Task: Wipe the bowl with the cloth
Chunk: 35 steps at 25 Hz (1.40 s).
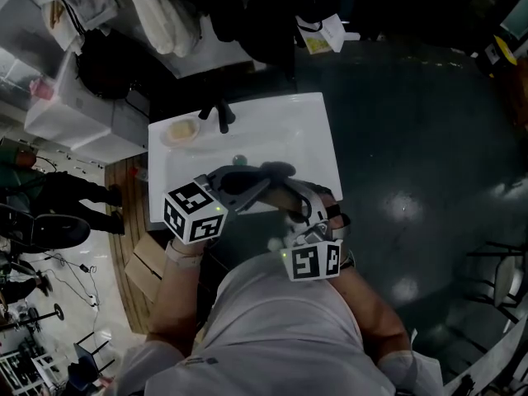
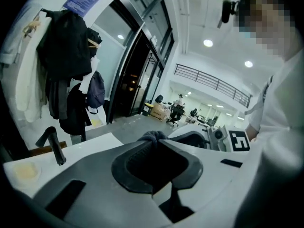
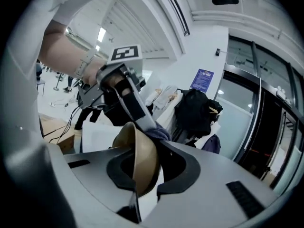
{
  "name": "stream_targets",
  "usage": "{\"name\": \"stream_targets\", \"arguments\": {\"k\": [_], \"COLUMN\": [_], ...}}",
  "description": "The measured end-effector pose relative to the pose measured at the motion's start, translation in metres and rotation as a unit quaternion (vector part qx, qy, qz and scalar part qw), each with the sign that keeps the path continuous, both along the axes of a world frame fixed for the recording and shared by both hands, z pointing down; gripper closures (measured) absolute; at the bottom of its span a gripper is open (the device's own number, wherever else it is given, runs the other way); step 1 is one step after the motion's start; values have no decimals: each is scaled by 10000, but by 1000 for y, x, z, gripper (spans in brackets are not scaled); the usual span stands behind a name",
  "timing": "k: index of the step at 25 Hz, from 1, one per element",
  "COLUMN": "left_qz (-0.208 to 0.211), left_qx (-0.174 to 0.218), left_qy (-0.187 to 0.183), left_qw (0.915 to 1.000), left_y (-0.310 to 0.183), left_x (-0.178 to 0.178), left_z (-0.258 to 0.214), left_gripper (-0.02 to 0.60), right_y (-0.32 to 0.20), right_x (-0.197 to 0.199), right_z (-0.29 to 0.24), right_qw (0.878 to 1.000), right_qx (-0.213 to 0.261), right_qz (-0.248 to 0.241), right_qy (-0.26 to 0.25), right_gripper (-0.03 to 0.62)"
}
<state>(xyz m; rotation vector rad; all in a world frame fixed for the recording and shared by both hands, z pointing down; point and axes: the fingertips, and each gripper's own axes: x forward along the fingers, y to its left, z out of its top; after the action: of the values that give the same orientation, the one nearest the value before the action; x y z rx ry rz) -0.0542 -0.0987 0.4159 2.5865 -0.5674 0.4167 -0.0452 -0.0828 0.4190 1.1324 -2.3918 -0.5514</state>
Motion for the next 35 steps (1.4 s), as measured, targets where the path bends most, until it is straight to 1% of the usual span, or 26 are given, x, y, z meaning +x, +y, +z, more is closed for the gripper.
{"name": "stream_targets", "arguments": {"k": [3,5,6,10,11,12,13,15,16,17,18,19,20,22,23,24,25,26,27,30,32,33,34,35], "left_qz": [-151,-210,-223,-256,-257,-248,-231,-177,-152,-137,-133,-136,-143,-163,-164,-150,-120,-72,-6,179,152,108,55,4], "left_qx": [-162,-209,-235,-339,-367,-403,-443,-502,-509,-510,-516,-530,-546,-578,-597,-617,-634,-645,-651,-636,-648,-670,-692,-705], "left_qy": [240,268,306,606,654,711,793,1009,1129,1266,1432,1631,1850,2269,2452,2617,2760,2881,2982,3263,3518,3653,3777,3878], "left_qw": [9995,9992,9990,9973,9969,9963,9956,9935,9922,9906,9883,9851,9811,9721,9675,9631,9590,9554,9523,9430,9337,9284,9233,9191], "left_y": [-5,-4,-2,8,10,13,15,19,21,23,23,23,22,18,17,16,15,15,14,14,11,8,4,0], "left_x": [-12,-19,-20,-15,-13,-11,-9,-4,-1,1,2,2,2,1,0,0,2,5,8,19,21,20,19,18], "left_z": [0,2,4,6,7,8,9,7,5,2,-2,-7,-13,-25,-31,-37,-41,-46,-50,-64,-74,-78,-82,-85], "left_gripper": [540,540,540,541,541,541,541,540,540,540,540,540,540,540,540,540,540,540,540,540,540,540,540,540], "right_y": [-3,-7,-8,-15,-18,-21,-24,-30,-31,-32,-32,-33,-33,-34,-33,-31,-30,-28,-27,-24,-21,-19,-18,-18], "right_x": [9,20,26,47,53,59,65,76,80,84,88,91,94,98,98,96,93,89,83,68,63,61,59,57], "right_z": [-13,-23,-27,-27,-27,-25,-23,-18,-16,-16,-16,-18,-19,-23,-24,-24,-24,-24,-23,-21,-21,-20,-20,-21], "right_qw": [9984,9933,9887,9603,9508,9382,9219,8812,8584,8327,8021,7646,7206,6260,5843,5517,5300,5167,5078,4862,4685,4647,4652,4682], "right_qx": [-7,-61,-124,-676,-781,-919,-1103,-1524,-1721,-1913,-2113,-2328,-2551,-2942,-3096,-3230,-3350,-3459,-3564,-3828,-3931,-3966,-3995,-4016], "right_qz": [117,245,305,488,486,497,523,569,551,483,362,191,-29,-557,-796,-991,-1142,-1259,-1348,-1477,-1550,-1574,-1591,-1608], "right_qy": [-560,-1127,-1464,-2663,-2958,-3298,-3677,-4439,-4801,-5173,-5575,-6006,-6447,-7200,-7460,-7625,-7706,-7730,-7726,-7716,-7758,-7758,-7738,-7705], "right_gripper": [534,534,534,534,534,534,534,534,534,534,534,534,534,534,534,534,534,534,534,534,534,534,534,534]}}
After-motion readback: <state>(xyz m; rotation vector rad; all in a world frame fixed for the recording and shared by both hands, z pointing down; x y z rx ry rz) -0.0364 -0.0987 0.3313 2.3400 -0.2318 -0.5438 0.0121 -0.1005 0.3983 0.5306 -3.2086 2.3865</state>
